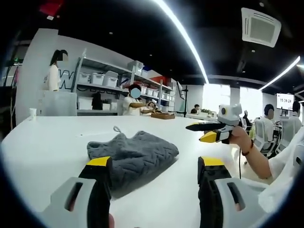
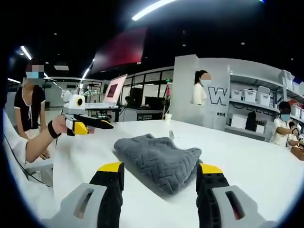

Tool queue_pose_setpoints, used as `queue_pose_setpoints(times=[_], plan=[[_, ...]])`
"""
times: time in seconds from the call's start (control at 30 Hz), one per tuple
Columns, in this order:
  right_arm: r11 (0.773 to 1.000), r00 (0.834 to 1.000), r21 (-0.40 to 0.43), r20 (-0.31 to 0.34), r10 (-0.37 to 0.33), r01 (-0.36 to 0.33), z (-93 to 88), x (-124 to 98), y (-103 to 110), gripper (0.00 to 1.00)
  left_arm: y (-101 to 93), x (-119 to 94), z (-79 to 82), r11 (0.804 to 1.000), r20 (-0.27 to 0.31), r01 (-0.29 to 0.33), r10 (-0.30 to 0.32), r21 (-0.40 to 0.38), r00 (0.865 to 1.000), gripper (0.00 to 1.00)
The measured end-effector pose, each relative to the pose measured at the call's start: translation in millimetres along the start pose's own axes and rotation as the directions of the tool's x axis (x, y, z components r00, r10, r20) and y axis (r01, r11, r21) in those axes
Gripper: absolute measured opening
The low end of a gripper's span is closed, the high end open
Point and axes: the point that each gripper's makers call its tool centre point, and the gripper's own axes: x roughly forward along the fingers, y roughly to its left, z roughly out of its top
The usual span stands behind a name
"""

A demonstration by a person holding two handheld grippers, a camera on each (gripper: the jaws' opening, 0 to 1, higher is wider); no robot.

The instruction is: Open the folded towel by lifting each exposed corner and separating the folded layers until the towel lies flat within the target outline without major curled edges

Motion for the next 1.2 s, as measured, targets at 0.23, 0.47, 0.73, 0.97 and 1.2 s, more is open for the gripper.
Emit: queue_pose_setpoints(times=[0.23,0.47,0.73,0.97,1.2], plan=[[1.000,1.000,0.014,-0.005,-0.003,0.003,-2.6,3.3,-2.5,0.58,3.6,2.4,-1.1,1.000,-0.003,-0.008,0.008,-0.006,1.000,0.72],[0.999,1.000,0.040,0.006,-0.010,0.009,-2.7,2.7,-6.0,0.56,8.7,3.8,-0.7,1.000,0.002,-0.027,0.027,-0.012,1.000,0.72],[0.996,0.999,0.086,0.031,0.014,-0.017,1.8,5.1,2.3,0.54,11.6,7.7,-3.0,0.999,-0.017,-0.040,0.040,-0.018,0.999,0.70],[0.997,1.000,0.070,0.012,0.011,-0.012,-1.4,10.8,3.0,0.53,21.5,15.8,-2.4,0.999,-0.031,-0.031,0.030,-0.029,0.999,0.72],[0.996,1.000,0.083,0.001,0.017,-0.017,-3.2,14.9,4.2,0.52,33.3,17.2,-8.4,0.998,-0.057,-0.050,0.047,-0.037,0.997,0.72]])
